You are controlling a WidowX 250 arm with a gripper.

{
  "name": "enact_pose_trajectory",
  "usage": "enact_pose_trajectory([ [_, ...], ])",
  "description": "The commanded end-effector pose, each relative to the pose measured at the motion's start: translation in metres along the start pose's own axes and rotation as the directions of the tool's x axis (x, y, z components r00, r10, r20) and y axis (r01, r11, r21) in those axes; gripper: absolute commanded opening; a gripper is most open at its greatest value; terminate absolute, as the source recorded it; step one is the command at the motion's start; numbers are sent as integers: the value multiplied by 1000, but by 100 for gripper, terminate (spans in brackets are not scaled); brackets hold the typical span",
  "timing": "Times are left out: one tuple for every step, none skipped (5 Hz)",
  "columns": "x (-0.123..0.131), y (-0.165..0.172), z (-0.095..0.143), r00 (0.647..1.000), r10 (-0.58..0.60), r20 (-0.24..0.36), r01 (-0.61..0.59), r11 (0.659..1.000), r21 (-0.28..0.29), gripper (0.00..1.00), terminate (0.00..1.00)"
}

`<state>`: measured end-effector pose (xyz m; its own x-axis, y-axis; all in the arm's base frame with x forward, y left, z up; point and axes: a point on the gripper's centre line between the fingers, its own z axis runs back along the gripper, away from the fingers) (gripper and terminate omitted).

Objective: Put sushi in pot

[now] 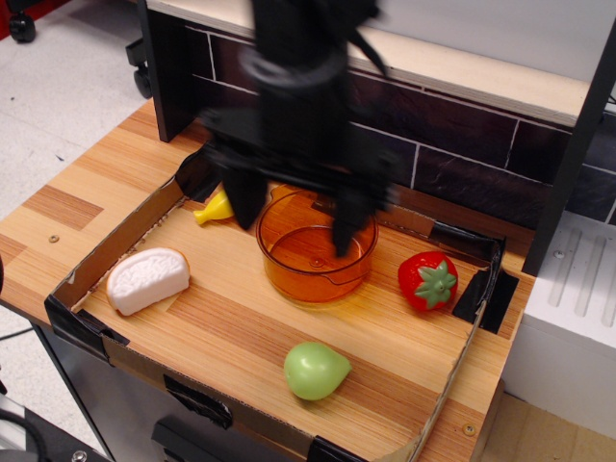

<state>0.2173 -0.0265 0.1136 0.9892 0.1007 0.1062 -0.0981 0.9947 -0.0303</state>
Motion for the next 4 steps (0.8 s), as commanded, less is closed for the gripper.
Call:
enact_pose_trajectory([
  [4, 62, -14, 958, -280, -63, 280, 960, -11, 100, 0],
  [5, 82, -26, 922, -371, -108, 370, 928, -31, 100, 0],
  [5, 95, -37, 896, -436, -80, 437, 899, -5, 100, 0],
  [9, 104, -53, 889, -448, -93, 450, 893, 1, 100, 0],
])
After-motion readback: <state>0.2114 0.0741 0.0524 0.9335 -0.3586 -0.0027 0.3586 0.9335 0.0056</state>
